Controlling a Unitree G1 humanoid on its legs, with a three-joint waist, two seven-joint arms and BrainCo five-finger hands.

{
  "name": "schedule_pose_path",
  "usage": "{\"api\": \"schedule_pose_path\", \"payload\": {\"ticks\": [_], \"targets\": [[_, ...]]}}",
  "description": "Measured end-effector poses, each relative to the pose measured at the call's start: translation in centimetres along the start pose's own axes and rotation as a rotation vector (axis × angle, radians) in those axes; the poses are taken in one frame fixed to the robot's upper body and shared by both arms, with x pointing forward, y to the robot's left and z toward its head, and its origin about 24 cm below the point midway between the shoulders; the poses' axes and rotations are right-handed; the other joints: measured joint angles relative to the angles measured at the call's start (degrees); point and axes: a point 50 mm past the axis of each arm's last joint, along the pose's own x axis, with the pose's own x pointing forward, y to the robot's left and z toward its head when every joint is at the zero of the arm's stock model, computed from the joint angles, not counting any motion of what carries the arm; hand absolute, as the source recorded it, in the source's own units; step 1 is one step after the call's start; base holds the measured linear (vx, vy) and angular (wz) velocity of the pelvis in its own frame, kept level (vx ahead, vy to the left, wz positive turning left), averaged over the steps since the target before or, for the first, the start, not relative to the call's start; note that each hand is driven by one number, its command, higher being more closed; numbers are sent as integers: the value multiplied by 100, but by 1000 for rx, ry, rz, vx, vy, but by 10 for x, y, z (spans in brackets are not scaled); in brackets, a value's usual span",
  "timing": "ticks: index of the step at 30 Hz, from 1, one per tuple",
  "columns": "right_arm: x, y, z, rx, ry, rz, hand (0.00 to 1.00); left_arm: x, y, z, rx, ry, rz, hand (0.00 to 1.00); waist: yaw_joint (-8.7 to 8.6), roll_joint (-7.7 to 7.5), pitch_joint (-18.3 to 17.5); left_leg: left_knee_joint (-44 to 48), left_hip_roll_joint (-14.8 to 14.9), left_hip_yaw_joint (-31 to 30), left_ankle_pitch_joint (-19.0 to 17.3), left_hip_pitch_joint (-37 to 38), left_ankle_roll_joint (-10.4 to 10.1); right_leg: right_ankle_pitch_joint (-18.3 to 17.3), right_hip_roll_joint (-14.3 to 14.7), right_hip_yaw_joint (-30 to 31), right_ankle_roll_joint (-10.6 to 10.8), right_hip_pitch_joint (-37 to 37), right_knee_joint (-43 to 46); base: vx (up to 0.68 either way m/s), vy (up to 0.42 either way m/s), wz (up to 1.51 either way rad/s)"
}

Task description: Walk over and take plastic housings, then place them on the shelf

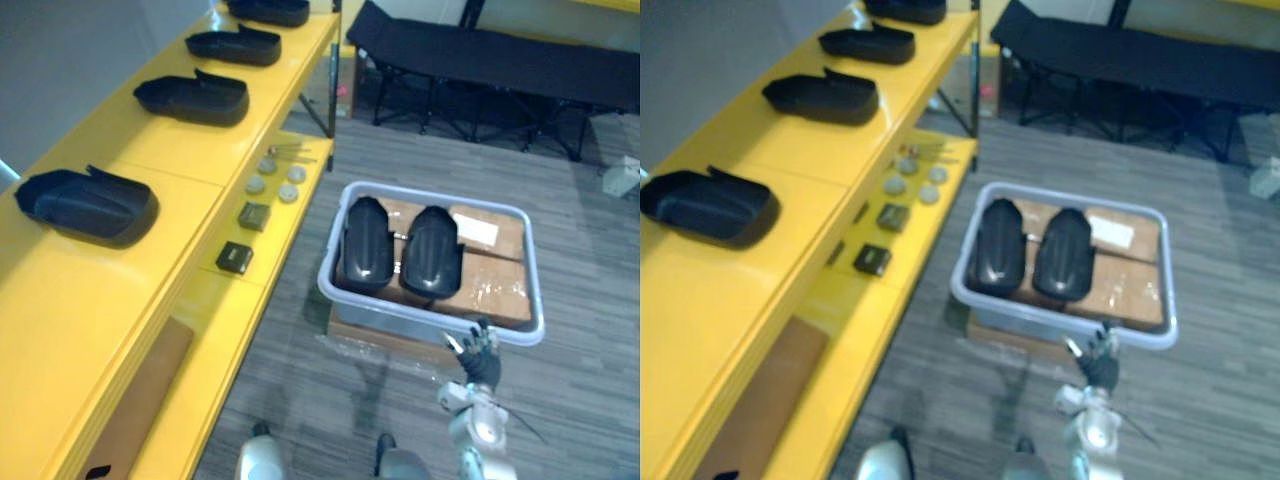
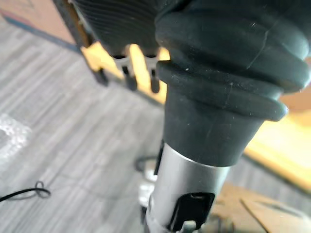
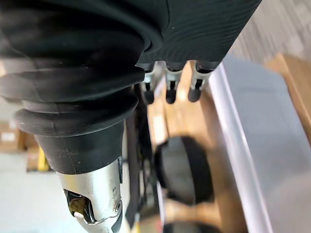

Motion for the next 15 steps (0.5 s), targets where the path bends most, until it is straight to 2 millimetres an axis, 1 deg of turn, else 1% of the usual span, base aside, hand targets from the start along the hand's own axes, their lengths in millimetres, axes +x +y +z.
{"api": "schedule_pose_path", "payload": {"ticks": [1,2,3,4,5,6,7,8,9,11,13,15], "targets": [[2,-12,1,-4,-8,-84,0,-1,1,1,15,-20,-9,0,6,-39,71,-132,-20,39,-34,2,-19,39,-24,-4,-61,-69,-3,-123,22,-3],[2,-14,2,-6,-11,-99,0,-1,2,2,20,-26,-9,0,7,-70,70,-116,-54,69,-31,0,-9,55,-93,8,-89,-105,-16,-150,112,-19],[4,-24,6,-4,-33,-157,0,-1,2,8,30,-51,-17,0,-6,-130,105,494,-151,168,-199,-242,248,125,-215,31,-104,-258,-31,-86,142,-32],[6,-32,10,1,-51,-196,0,-1,1,13,36,-70,-27,0,-40,-104,104,738,-286,358,-567,-345,371,219,-225,98,-64,-477,-41,-99,157,-31],[6,-35,12,3,-62,-208,0,0,4,14,39,-74,-21,0,-37,-102,116,579,-320,380,-644,-352,288,270,-249,114,16,-559,-35,-57,84,-21],[5,-35,11,8,-59,-215,0,0,4,17,48,-83,-26,0,-39,-143,158,513,-415,392,-639,-358,294,301,-313,148,25,-611,-37,-40,70,-10],[3,-38,9,8,-49,-222,0,1,8,22,61,-104,-32,0,-35,-268,230,410,-518,404,-624,-353,298,382,-377,221,14,-679,-84,-30,92,-14],[0,-38,4,15,-31,-224,0,2,10,29,76,-130,-31,0,-9,-364,299,413,-587,409,-618,-399,304,501,-427,249,63,-702,-154,16,103,-14],[-3,-38,1,57,-16,-237,0,2,11,29,102,-136,-30,0,-1,-411,325,443,-621,413,-591,-421,320,597,-456,241,116,-663,-249,46,82,-5],[-5,-36,-1,95,-14,-219,0,1,9,29,116,-139,-31,0,-3,-415,324,493,-686,379,-612,-412,351,653,-499,231,162,-557,-378,88,71,9],[-6,-23,0,114,-27,-150,0,1,8,30,107,-140,-17,0,16,-414,326,497,-723,291,-618,-412,357,663,-501,202,161,-491,-458,78,40,9],[-7,-7,1,131,-37,-68,0,1,7,31,100,-143,-3,0,128,-410,329,497,-730,112,-617,-416,357,665,-468,191,162,-470,-489,51,-10,0]]}}
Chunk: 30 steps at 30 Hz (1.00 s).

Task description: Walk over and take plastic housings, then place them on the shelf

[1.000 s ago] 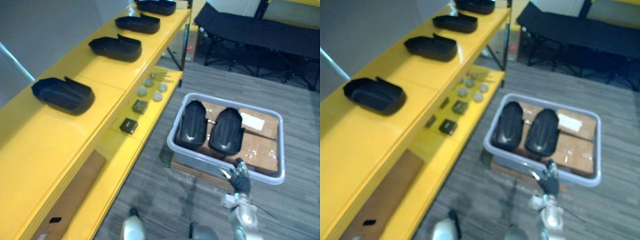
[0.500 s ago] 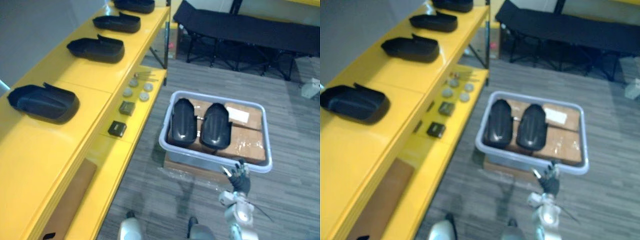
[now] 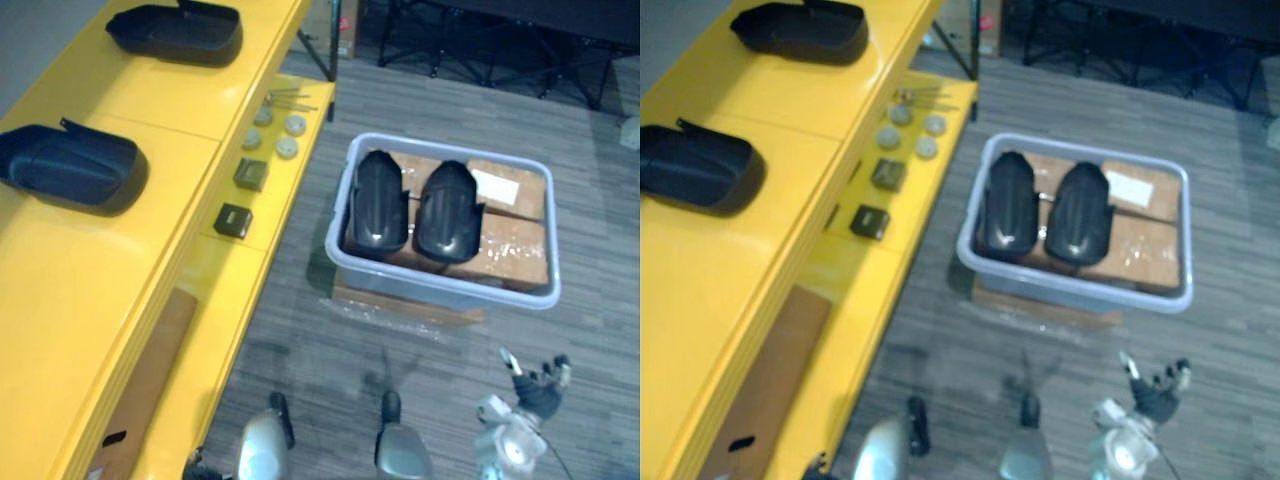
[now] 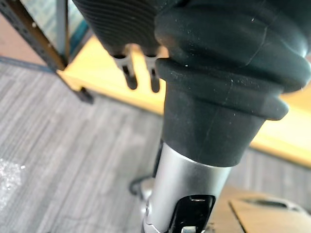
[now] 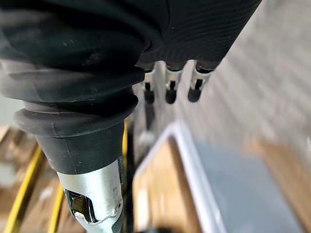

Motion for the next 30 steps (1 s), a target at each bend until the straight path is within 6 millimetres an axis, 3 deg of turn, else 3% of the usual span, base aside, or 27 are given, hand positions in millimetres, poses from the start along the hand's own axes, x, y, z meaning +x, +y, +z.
{"api": "schedule_pose_path", "payload": {"ticks": [4,9,11,13,15,17,19,20,21,22,24,26,28,29,30], "targets": [[-4,9,-5,11,25,67,0,0,-1,0,-14,5,8,0,53,-18,32,82,38,-143,-66,27,-33,-9,56,-89,-17,147,-8,37,-10,6],[-13,33,-10,60,68,240,0,2,6,1,-35,25,28,0,177,-173,190,899,402,-140,-625,-96,-80,-172,293,43,-123,109,289,-60,59,-25],[-17,41,-12,59,80,302,0,3,10,1,-50,36,43,0,200,-222,239,1171,561,-142,-792,-158,-51,-311,273,39,-244,61,382,-92,174,-23],[-24,50,-16,57,112,358,0,2,10,-4,-96,58,47,0,233,-185,260,1289,771,-119,-912,-178,-61,-568,156,-177,-688,-175,933,-27,223,-24],[-27,54,-17,67,124,377,0,3,14,-10,-101,72,62,0,278,-170,265,1301,1004,-152,-978,-144,-162,-601,-15,-153,-728,-447,1441,14,106,-13],[-29,57,-17,80,134,382,0,4,24,-14,-122,90,93,0,234,-184,258,1319,1206,-361,-972,-128,-400,-556,-74,-33,-614,-550,1714,70,-120,21],[-35,60,-20,83,161,395,0,5,35,-14,-161,98,143,0,222,-314,204,1269,1269,-493,-937,-23,-632,-361,-113,14,-41,-498,1794,120,-285,40],[-38,62,-22,73,184,409,0,6,40,-14,-180,105,171,0,222,-480,103,1156,1219,-522,-872,50,-751,-280,-156,-23,202,-496,1731,168,-453,35],[-36,62,-22,52,192,419,0,5,35,-15,-211,118,170,0,177,-458,99,1079,1197,-611,-815,100,-826,-797,-191,-226,394,-417,1754,172,-461,27],[-29,64,-18,38,177,428,0,5,29,-14,-230,123,160,0,160,-323,139,1011,1309,-705,-718,132,-776,-808,-87,-285,344,-402,1853,134,-405,23],[-18,54,-11,-6,144,422,0,1,15,-24,-250,162,119,0,5,0,189,650,1319,-686,117,50,-293,-813,-10,-499,133,-392,1794,104,-353,35],[-14,36,-10,-27,149,374,0,-2,8,-32,-245,188,102,0,-166,131,215,516,1311,-389,735,10,-214,-803,-51,-856,11,-36,1494,127,-315,73],[-11,16,-6,-52,135,326,0,-5,1,-38,-214,200,54,0,-188,254,202,521,1148,-71,718,29,-209,-809,-147,-1084,-36,257,1277,115,-187,54],[-7,12,-3,-71,119,320,0,-8,-4,-42,-193,199,13,0,-185,266,204,498,916,103,609,19,-351,-802,-200,-1120,-45,284,1201,77,-45,22],[-6,14,-2,-68,114,324,0,-9,-10,-43,-183,198,-23,0,-189,267,206,377,812,275,520,13,-344,-790,-207,-1163,-45,265,1154,63,-11,21]]}}
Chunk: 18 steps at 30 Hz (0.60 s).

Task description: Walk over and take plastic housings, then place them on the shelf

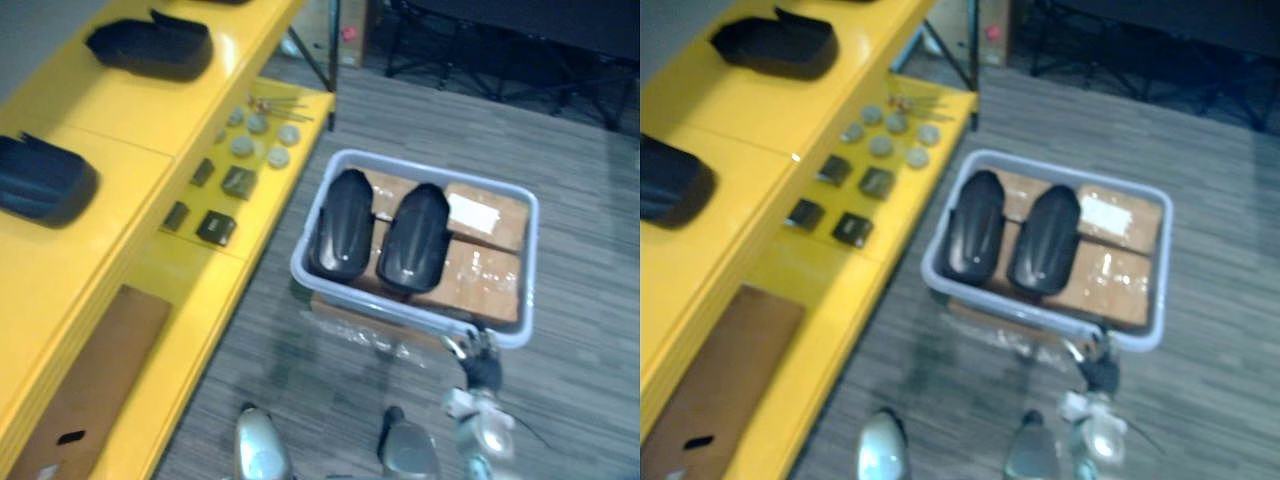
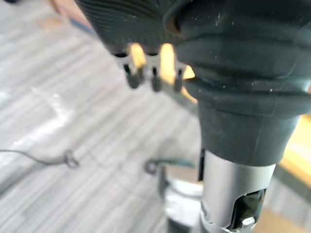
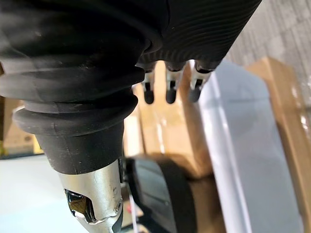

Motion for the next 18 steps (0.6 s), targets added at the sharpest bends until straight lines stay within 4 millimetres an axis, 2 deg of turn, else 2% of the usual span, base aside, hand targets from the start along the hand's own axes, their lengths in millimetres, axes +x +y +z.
{"api": "schedule_pose_path", "payload": {"ticks": [2,4,6,7,9,10,12,13,14,16,18], "targets": [[0,2,0,2,-3,2,0,1,0,3,47,-19,-18,0,-14,10,-6,-363,-105,44,-60,69,-36,31,-7,-93,52,-46,-34,31,49,29],[2,13,5,-15,-49,36,0,2,3,10,71,-42,-10,0,67,-143,81,-776,-304,40,-58,97,-33,205,-119,-54,118,-198,-149,-16,110,14],[4,27,13,-16,-112,74,0,4,7,17,138,-79,4,0,107,-263,153,-760,-388,58,-63,97,-20,339,-185,3,127,-188,-251,-42,123,-2],[4,31,18,-6,-144,83,0,4,7,21,154,-93,8,0,120,-270,162,-744,-393,61,-89,96,24,395,-177,29,96,-176,-295,-60,112,-10],[2,43,45,38,-299,121,0,4,3,45,152,-194,17,0,177,-303,201,-679,-421,63,-140,44,97,494,-173,130,83,-173,-393,-91,97,-3],[3,52,69,71,-427,128,0,4,1,57,182,-231,5,0,188,-343,273,-566,-422,43,-172,-95,137,506,-163,135,102,-194,-484,-138,63,3],[5,56,88,99,-519,109,0,5,1,61,168,-240,-4,0,184,-370,365,-521,-418,8,-185,-204,139,517,-133,157,118,-215,-590,-147,26,5],[9,57,108,134,-610,42,0,3,-2,70,166,-278,-9,0,207,-351,419,-446,-411,-77,-185,-408,142,547,-94,161,98,-314,-657,-139,21,12],[12,56,114,150,-633,11,0,2,-2,72,164,-290,-6,0,225,-349,465,-444,-412,-93,-183,-434,145,560,-83,161,88,-313,-690,-129,20,13],[22,56,131,191,-686,-79,0,0,-5,76,161,-313,2,0,313,-337,507,-371,-405,-125,-169,-569,166,607,-60,183,77,-402,-714,-86,17,5],[39,59,157,226,-738,-178,0,-1,-8,80,160,-328,-2,0,381,-307,541,-251,-403,-255,-158,-743,183,672,-31,189,118,-480,-705,-55,14,12]]}}
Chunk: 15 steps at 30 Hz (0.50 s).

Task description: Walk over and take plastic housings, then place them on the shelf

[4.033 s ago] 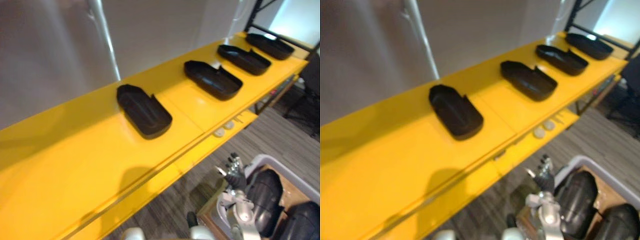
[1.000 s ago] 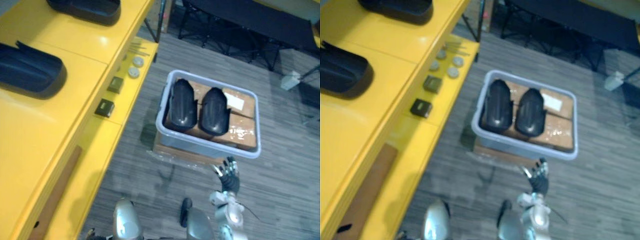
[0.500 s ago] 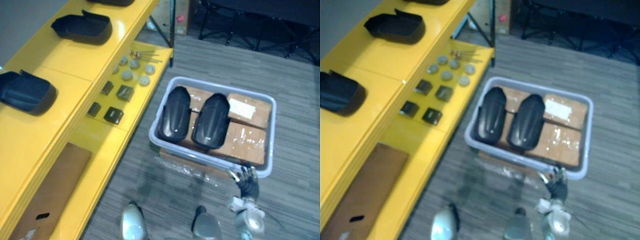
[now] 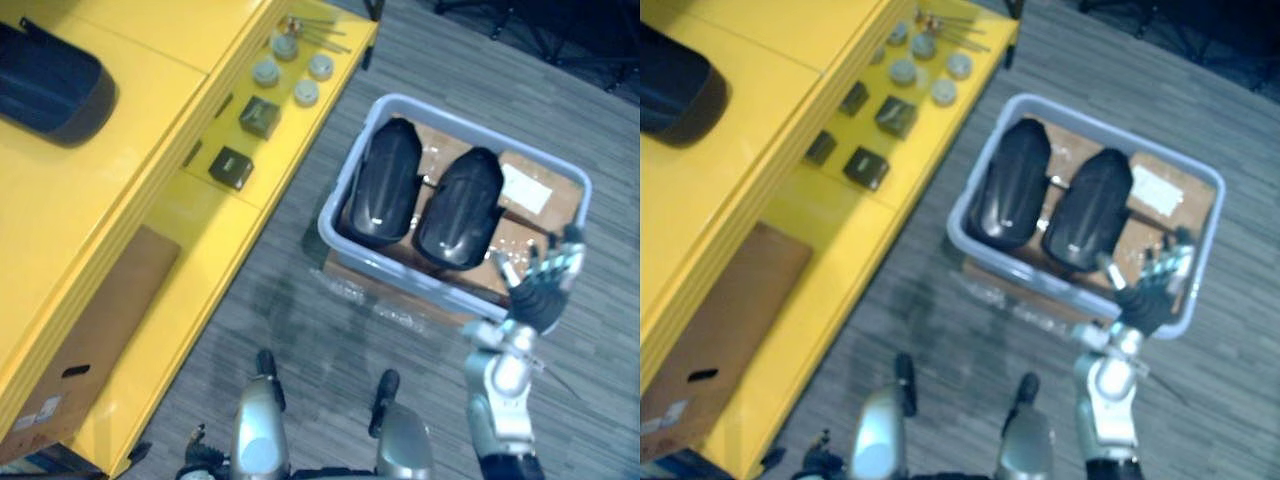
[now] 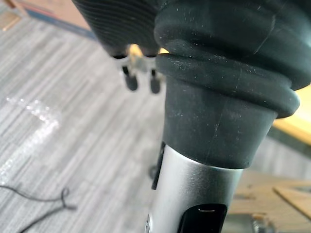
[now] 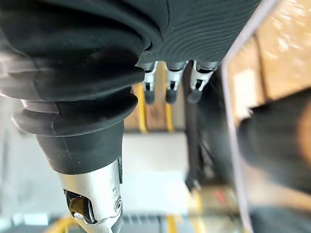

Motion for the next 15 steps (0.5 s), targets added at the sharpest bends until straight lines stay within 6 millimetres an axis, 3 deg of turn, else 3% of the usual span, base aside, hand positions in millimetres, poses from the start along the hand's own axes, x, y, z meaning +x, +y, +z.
{"api": "schedule_pose_path", "payload": {"ticks": [2,7,10,12,13,15], "targets": [[22,2,-3,-27,-1,-89,0,0,0,0,3,-2,-1,0,41,7,5,95,6,-88,8,-141,11,24,29,-55,18,-25,11,-23,6,23],[77,-19,-20,-110,137,-285,0,1,-2,6,-6,-13,17,0,299,37,38,191,6,-271,14,-387,17,33,68,-83,13,-128,23,-20,-1,15],[109,-32,-26,-175,215,-324,0,2,-9,7,-58,19,19,0,335,207,155,290,-44,-438,39,-646,53,35,63,-119,11,-259,94,-55,23,21],[129,-40,-18,-187,214,-346,0,3,-15,8,-86,32,6,0,378,379,243,315,-92,-499,69,-767,92,35,28,-156,11,-350,158,-60,26,23],[151,-48,-4,-193,202,-383,0,3,-22,11,-97,35,-15,0,437,613,347,388,-123,-594,82,-916,112,35,5,-233,12,-433,239,-69,23,20],[164,-55,7,-208,192,-423,0,3,-26,13,-109,31,-34,0,487,751,403,407,-141,-644,119,-1046,127,34,-9,-265,14,-547,292,-77,24,16]]}}
